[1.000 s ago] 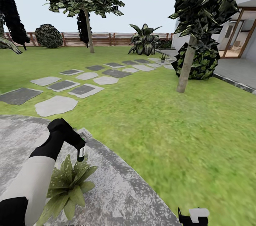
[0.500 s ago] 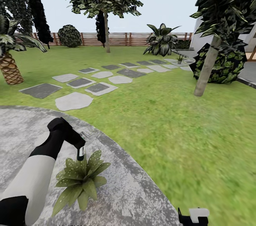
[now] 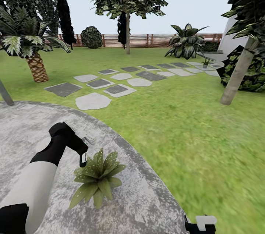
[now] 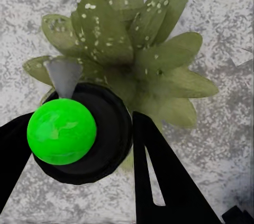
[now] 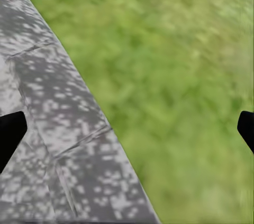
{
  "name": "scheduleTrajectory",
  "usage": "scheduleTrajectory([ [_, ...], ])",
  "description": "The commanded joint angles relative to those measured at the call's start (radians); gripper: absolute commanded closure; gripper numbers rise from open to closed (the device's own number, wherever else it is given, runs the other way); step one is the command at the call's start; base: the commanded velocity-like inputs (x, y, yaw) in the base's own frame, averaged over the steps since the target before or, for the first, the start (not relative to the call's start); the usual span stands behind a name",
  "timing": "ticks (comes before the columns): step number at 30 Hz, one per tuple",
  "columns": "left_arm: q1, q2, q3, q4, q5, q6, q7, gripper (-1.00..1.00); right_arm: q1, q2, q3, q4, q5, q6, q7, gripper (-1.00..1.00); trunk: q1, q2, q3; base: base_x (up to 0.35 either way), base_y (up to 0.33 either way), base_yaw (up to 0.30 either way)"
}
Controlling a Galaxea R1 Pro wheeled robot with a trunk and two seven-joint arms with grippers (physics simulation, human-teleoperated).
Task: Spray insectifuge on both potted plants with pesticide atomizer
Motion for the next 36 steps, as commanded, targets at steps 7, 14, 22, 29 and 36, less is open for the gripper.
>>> scheduleTrajectory([
  [7, -0.001, 0.000, -0.002, -0.001, -0.007, 0.010, -0.009, 1.00, -0.001, 0.000, -0.004, 0.002, 0.011, -0.002, -0.006, -1.00, -0.001, 0.000, -0.001, -0.149, -0.215, 0.279],
  [14, -0.001, 0.000, -0.002, -0.001, -0.007, 0.010, -0.009, 1.00, -0.001, 0.000, -0.004, 0.002, 0.011, -0.002, -0.005, -1.00, -0.001, 0.000, -0.001, -0.067, -0.263, 0.279],
  [22, -0.001, 0.000, 0.004, -0.001, -0.070, 0.010, -0.008, 1.00, -0.001, 0.000, -0.004, 0.000, 0.009, -0.004, -0.006, -1.00, -0.001, 0.000, -0.001, -0.202, -0.170, 0.119],
  [29, 0.013, 0.016, 0.003, 0.001, -0.132, 0.005, -0.007, 1.00, -0.001, -0.002, -0.004, 0.000, 0.010, -0.002, -0.006, -1.00, -0.001, 0.000, -0.001, -0.001, 0.000, 0.000],
  [36, 0.079, 0.026, 0.003, 0.008, -0.150, -0.001, -0.004, 1.00, -0.001, -0.002, -0.004, 0.000, 0.009, -0.002, -0.006, -1.00, -0.001, 0.000, -0.001, 0.000, 0.000, 0.000],
])
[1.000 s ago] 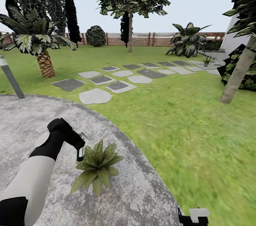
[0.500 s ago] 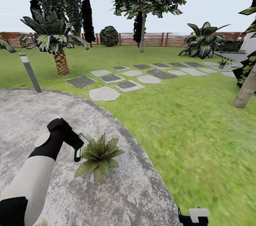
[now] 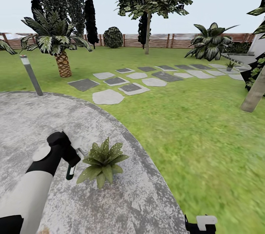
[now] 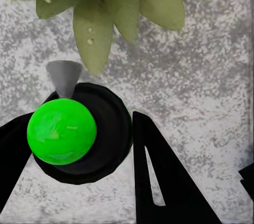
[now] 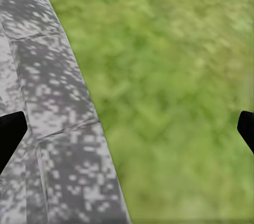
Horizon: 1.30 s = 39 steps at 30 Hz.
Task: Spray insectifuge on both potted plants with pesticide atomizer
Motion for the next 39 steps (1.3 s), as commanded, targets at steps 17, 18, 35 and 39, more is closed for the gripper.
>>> scheduleTrajectory([
  [17, 0.115, 0.033, -0.002, 0.010, -0.007, 0.010, -0.005, 1.00, -0.001, 0.002, -0.004, 0.001, 0.011, -0.003, -0.006, -1.00, 0.000, 0.000, -0.001, 0.000, 0.000, 0.006],
  [18, 0.116, 0.031, -0.003, 0.010, -0.006, 0.011, -0.005, 1.00, -0.001, 0.002, -0.004, 0.001, 0.011, -0.003, -0.006, -1.00, 0.000, 0.000, -0.001, 0.000, 0.000, 0.163],
  [35, 0.146, -0.003, -0.007, 0.061, -0.012, 0.010, 0.001, 1.00, -0.001, 0.002, -0.004, 0.003, 0.011, -0.003, -0.006, -1.00, 0.000, 0.000, -0.001, 0.057, -0.042, 0.147],
  [39, 0.147, -0.003, -0.048, 0.062, -0.012, 0.012, 0.002, 1.00, -0.001, 0.002, -0.004, 0.003, 0.011, -0.003, -0.006, -1.00, 0.000, 0.000, -0.001, 0.005, -0.003, 0.214],
])
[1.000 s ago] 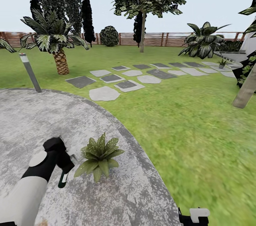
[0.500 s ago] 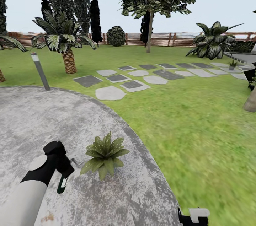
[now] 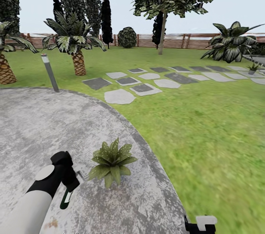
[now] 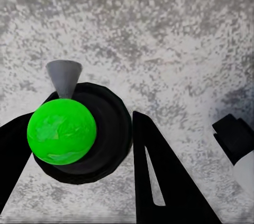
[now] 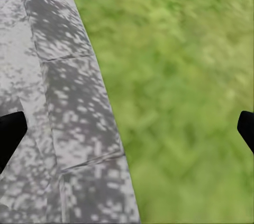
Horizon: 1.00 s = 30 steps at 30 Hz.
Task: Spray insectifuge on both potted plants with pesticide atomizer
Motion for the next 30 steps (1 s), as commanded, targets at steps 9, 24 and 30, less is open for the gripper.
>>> scheduleTrajectory([
  [9, 0.051, 0.000, -0.023, 0.005, -0.005, 0.010, 0.052, 1.00, -0.001, 0.000, -0.004, 0.001, 0.011, -0.003, -0.006, -1.00, 0.000, 0.000, -0.001, 0.005, 0.000, 0.219],
  [24, 0.054, -0.003, -0.022, 0.005, 0.001, 0.007, 0.051, 1.00, -0.001, -0.003, -0.005, 0.000, 0.010, -0.003, -0.006, -1.00, 0.000, 0.000, -0.001, 0.237, -0.104, 0.001],
  [30, 0.089, 0.006, -0.027, 0.020, 0.001, -0.005, 0.042, 1.00, -0.001, -0.003, -0.005, 0.001, 0.012, -0.003, -0.006, -1.00, 0.000, 0.000, -0.001, 0.010, -0.006, 0.000],
])
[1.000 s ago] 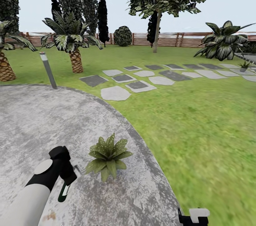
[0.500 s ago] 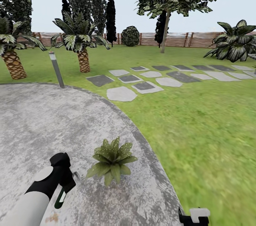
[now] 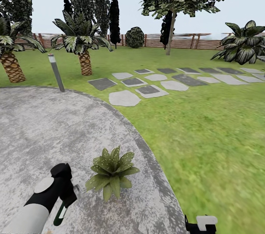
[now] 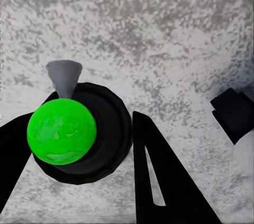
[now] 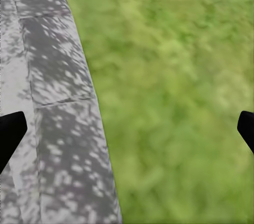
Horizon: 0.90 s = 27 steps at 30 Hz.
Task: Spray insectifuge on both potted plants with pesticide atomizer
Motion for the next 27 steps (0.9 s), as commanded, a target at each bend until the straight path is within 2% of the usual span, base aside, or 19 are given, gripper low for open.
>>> scheduleTrajectory([
  [1, -0.002, -0.001, 0.002, -0.001, -0.006, 0.005, -0.014, 1.00, -0.001, 0.000, -0.004, 0.001, 0.011, -0.003, -0.006, -1.00, 0.000, 0.000, -0.001, 0.000, 0.000, 0.000],
  [4, -0.011, -0.008, -0.004, -0.014, -0.012, -0.002, -0.073, 1.00, -0.001, 0.000, -0.004, 0.001, 0.011, -0.003, -0.006, -1.00, 0.000, 0.000, -0.001, 0.000, 0.000, 0.000],
  [5, -0.018, -0.010, -0.016, -0.016, -0.019, -0.002, -0.089, 1.00, -0.001, 0.000, -0.004, 0.001, 0.011, -0.003, -0.006, -1.00, 0.000, 0.000, -0.001, 0.000, 0.000, 0.000],
  [7, -0.061, -0.014, -0.082, -0.019, -0.042, 0.000, -0.142, 1.00, -0.001, 0.000, -0.004, 0.001, 0.011, -0.003, -0.006, -1.00, 0.000, 0.000, -0.001, 0.000, 0.000, 0.000],
  [9, -0.088, -0.016, -0.104, -0.021, -0.049, 0.001, -0.199, 1.00, -0.001, 0.001, -0.004, 0.001, 0.011, -0.003, -0.006, -1.00, 0.000, 0.000, -0.001, 0.000, 0.000, 0.000],
  [11, -0.097, -0.013, -0.113, -0.021, -0.051, 0.000, -0.218, 1.00, -0.001, 0.001, -0.004, 0.001, 0.011, -0.003, -0.006, -1.00, 0.000, 0.000, -0.001, 0.000, 0.000, 0.000],
  [18, -0.090, 0.023, -0.119, -0.010, -0.053, -0.006, -0.220, 1.00, -0.001, 0.002, -0.004, 0.001, 0.010, -0.003, -0.006, -1.00, 0.000, 0.000, -0.001, 0.000, 0.000, 0.000],
  [24, -0.083, 0.023, -0.120, -0.003, -0.052, -0.006, -0.210, 1.00, -0.001, 0.003, -0.003, 0.001, 0.011, -0.003, -0.006, -1.00, 0.000, 0.000, -0.001, 0.000, 0.000, 0.048],
  [27, -0.083, 0.013, -0.114, -0.002, -0.049, -0.002, -0.145, 1.00, -0.001, 0.003, -0.004, 0.001, 0.011, -0.003, -0.006, -1.00, 0.000, 0.000, -0.001, 0.000, 0.000, 0.229],
])
